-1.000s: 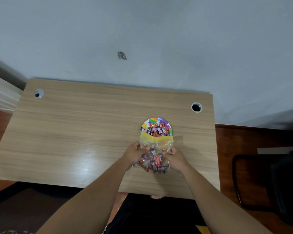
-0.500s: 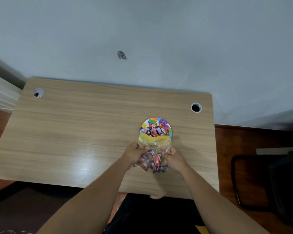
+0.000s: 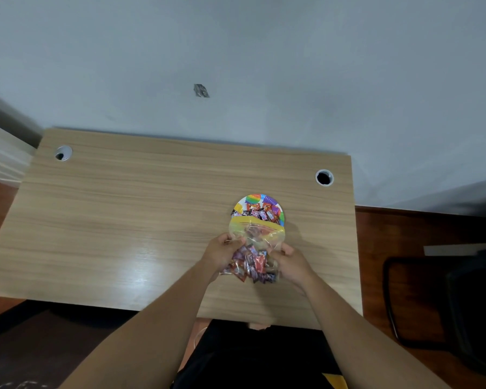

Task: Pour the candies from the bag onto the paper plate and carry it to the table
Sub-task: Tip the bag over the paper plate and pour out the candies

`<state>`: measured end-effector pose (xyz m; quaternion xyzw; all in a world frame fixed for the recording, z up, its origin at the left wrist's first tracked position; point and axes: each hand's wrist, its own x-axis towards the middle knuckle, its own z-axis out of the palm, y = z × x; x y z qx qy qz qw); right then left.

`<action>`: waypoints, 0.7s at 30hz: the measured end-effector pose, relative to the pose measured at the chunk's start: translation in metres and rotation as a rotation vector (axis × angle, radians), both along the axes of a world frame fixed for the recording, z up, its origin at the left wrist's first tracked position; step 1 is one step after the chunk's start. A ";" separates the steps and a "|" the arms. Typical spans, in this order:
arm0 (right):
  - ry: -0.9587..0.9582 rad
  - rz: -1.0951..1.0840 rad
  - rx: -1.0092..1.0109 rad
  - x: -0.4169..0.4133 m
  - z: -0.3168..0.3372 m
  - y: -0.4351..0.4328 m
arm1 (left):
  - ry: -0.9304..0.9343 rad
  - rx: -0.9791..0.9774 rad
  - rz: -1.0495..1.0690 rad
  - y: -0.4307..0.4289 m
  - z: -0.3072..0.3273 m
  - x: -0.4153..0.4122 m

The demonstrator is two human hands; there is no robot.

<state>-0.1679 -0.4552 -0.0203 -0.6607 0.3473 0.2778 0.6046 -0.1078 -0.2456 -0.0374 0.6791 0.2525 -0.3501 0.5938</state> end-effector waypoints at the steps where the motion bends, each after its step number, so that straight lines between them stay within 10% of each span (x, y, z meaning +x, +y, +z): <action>1: 0.008 0.003 0.000 0.000 -0.002 0.000 | -0.007 0.000 -0.006 0.000 0.000 0.000; 21: -0.029 0.127 -0.066 -0.006 0.005 0.001 | 0.014 -0.029 -0.176 0.012 0.010 -0.009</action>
